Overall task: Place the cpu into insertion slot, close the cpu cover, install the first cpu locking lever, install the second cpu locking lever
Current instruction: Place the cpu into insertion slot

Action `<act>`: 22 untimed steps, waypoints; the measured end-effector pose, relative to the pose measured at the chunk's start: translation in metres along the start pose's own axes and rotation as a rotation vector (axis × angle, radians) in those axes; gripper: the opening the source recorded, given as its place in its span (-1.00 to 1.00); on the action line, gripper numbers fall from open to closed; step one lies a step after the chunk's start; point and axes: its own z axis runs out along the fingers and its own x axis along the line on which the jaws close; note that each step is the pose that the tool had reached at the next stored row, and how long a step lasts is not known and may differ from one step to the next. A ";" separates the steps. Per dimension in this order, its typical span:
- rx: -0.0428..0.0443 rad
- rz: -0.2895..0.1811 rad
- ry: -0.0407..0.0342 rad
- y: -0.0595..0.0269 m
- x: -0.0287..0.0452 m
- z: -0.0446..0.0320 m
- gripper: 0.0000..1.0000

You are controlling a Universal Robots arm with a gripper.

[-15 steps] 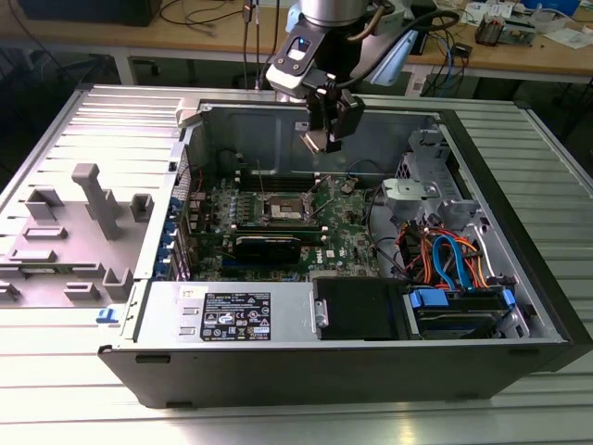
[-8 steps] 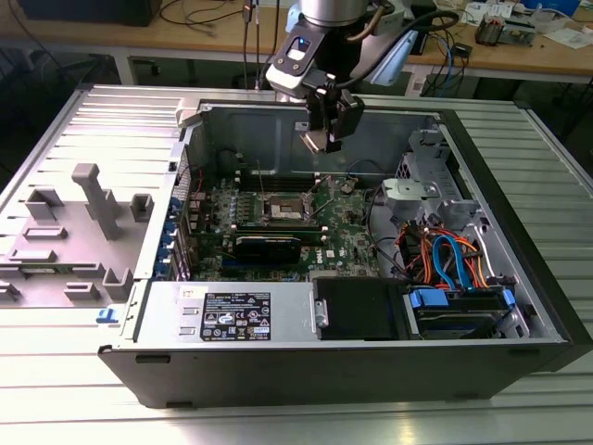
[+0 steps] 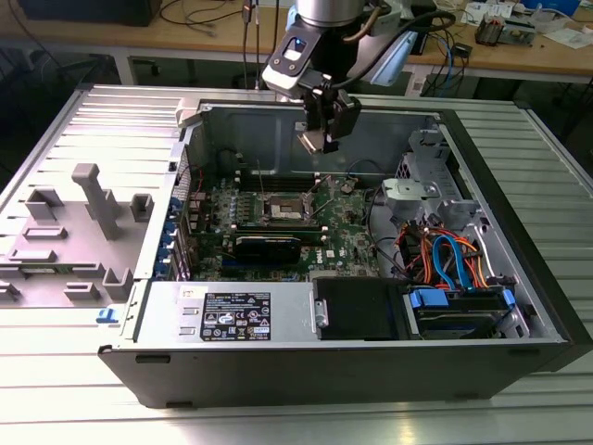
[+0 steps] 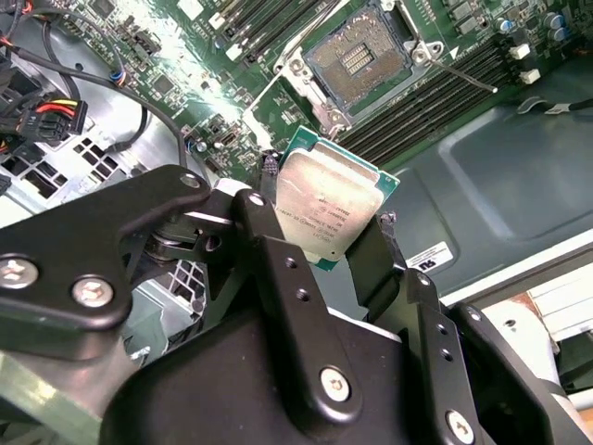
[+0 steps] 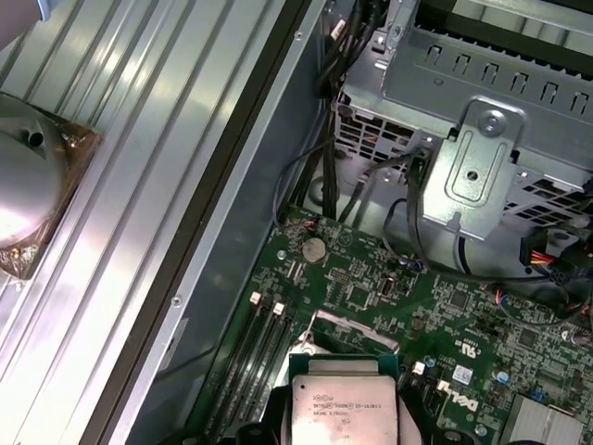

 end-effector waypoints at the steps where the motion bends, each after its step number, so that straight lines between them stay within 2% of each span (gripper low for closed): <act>1: -0.0001 0.009 -0.0010 -0.0001 0.0000 0.0006 0.09; 3: -0.0003 0.035 -0.0035 -0.0002 0.0000 0.0016 0.09; 22: -0.0006 0.051 -0.0048 -0.0024 0.0007 0.0020 0.09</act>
